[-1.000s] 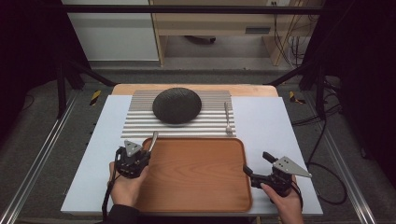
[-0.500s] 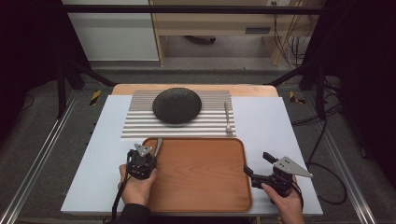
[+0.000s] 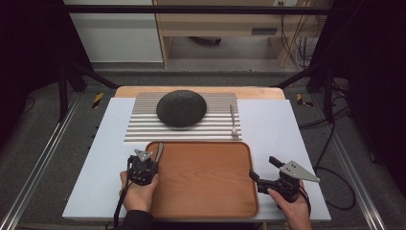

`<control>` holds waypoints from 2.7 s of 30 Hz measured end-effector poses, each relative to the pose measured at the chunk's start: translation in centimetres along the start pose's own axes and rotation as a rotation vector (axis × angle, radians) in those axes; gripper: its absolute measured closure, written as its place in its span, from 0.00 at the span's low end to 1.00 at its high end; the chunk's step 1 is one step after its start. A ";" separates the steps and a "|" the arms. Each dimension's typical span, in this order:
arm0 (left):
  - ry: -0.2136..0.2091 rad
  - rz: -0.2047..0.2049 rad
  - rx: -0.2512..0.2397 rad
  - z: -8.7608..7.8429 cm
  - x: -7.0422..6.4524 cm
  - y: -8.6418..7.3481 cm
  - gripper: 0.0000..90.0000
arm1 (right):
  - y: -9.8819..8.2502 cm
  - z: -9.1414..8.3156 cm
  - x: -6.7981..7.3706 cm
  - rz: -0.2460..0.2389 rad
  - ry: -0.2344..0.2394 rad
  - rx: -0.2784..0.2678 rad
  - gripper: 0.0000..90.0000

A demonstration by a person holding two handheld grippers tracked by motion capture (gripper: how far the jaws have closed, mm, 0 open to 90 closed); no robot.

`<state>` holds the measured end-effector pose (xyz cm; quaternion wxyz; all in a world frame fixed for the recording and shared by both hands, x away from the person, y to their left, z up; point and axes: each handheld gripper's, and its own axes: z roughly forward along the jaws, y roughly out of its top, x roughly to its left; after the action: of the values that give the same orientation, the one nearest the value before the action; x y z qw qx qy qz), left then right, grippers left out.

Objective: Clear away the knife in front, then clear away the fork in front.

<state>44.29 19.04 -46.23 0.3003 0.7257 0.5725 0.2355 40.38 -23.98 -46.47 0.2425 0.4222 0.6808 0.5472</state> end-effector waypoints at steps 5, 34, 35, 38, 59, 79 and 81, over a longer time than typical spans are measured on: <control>0.004 -0.009 -0.007 0.0 0.0 -0.2 0.89 | 0.0 0.1 0.1 -0.004 0.000 0.004 0.07; -0.123 0.161 -0.356 -0.4 5.7 0.3 0.42 | -0.4 1.5 0.9 -0.100 -0.068 0.088 0.08; -0.116 0.170 -0.370 -0.4 6.0 0.1 0.42 | -0.4 1.6 0.8 -0.104 -0.080 0.097 0.08; -0.159 0.147 -0.402 -0.5 6.3 0.0 0.38 | -0.7 1.8 0.4 -0.098 -0.117 0.122 0.08; -0.149 0.033 -0.470 -1.1 10.0 -0.8 0.11 | -0.9 0.4 0.5 -0.107 -0.209 0.106 0.09; -0.155 0.036 -0.505 -1.9 10.5 -1.3 0.09 | -0.5 1.0 1.2 -0.065 -0.133 0.113 0.08; -0.156 0.066 -0.503 -2.2 10.5 -1.5 0.08 | 0.0 1.4 1.3 -0.073 -0.121 0.123 0.08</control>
<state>44.22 29.88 -45.69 0.5064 0.6625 0.4473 0.3234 40.82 -22.18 -46.65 0.2764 0.4436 0.7120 0.4688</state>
